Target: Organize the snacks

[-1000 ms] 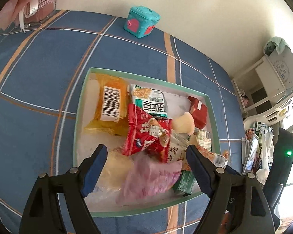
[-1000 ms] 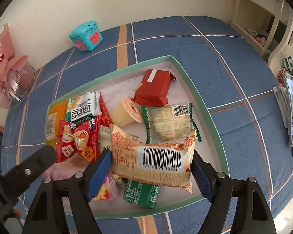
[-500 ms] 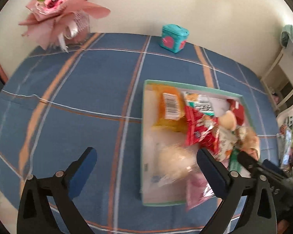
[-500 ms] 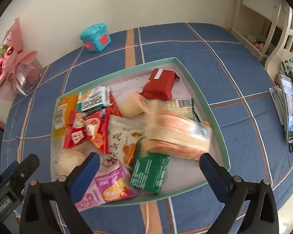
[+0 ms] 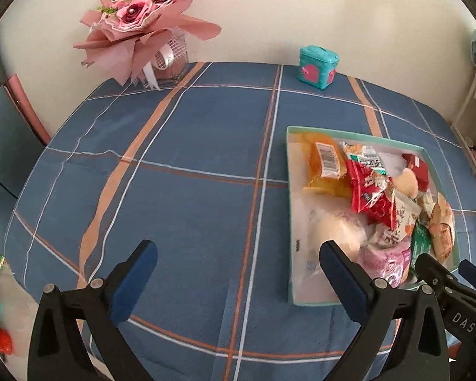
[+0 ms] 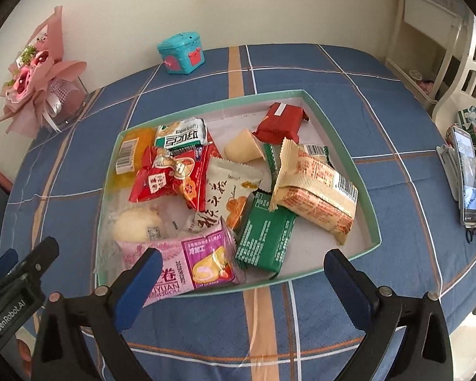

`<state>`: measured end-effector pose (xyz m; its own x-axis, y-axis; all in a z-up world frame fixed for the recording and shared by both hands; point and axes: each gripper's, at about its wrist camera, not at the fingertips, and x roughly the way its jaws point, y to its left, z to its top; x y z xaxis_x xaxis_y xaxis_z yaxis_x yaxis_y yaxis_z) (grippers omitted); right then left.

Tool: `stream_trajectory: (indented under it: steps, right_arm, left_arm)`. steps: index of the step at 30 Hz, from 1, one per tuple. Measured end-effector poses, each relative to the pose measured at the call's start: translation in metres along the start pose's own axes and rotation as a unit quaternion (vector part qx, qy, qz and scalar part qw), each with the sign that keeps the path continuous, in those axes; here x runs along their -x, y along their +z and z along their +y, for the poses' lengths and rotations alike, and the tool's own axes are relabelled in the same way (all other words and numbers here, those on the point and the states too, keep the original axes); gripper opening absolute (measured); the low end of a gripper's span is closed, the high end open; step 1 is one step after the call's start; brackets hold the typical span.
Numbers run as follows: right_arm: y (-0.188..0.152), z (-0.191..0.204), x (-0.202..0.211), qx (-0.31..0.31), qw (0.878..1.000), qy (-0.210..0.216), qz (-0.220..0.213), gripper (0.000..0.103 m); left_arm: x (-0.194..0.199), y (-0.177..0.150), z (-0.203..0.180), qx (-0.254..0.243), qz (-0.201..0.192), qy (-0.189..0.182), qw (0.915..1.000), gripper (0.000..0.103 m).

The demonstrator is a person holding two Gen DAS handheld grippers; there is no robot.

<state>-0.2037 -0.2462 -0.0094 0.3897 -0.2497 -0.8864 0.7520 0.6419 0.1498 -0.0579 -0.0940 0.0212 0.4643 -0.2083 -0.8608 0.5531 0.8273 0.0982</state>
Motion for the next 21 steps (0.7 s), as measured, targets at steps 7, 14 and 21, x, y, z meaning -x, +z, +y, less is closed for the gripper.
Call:
stream_trajectory:
  steps: [7, 14, 21]
  right_arm:
    - [-0.007, -0.001, 0.003, 0.0, 1.0, -0.001, -0.001, 0.103]
    - [-0.012, -0.001, 0.009, -0.001, 1.0, -0.005, -0.006, 0.103]
    - [-0.012, -0.002, 0.013, -0.001, 1.0, -0.006, -0.012, 0.103]
  left_arm:
    - [0.004, -0.008, 0.001, -0.007, 0.003, 0.036, 0.9993, 0.102]
    - [0.005, -0.013, 0.003, -0.004, 0.012, 0.046, 0.9989, 0.102]
    - [0.008, -0.017, 0.005, -0.007, 0.012, 0.047, 0.9988, 0.102]
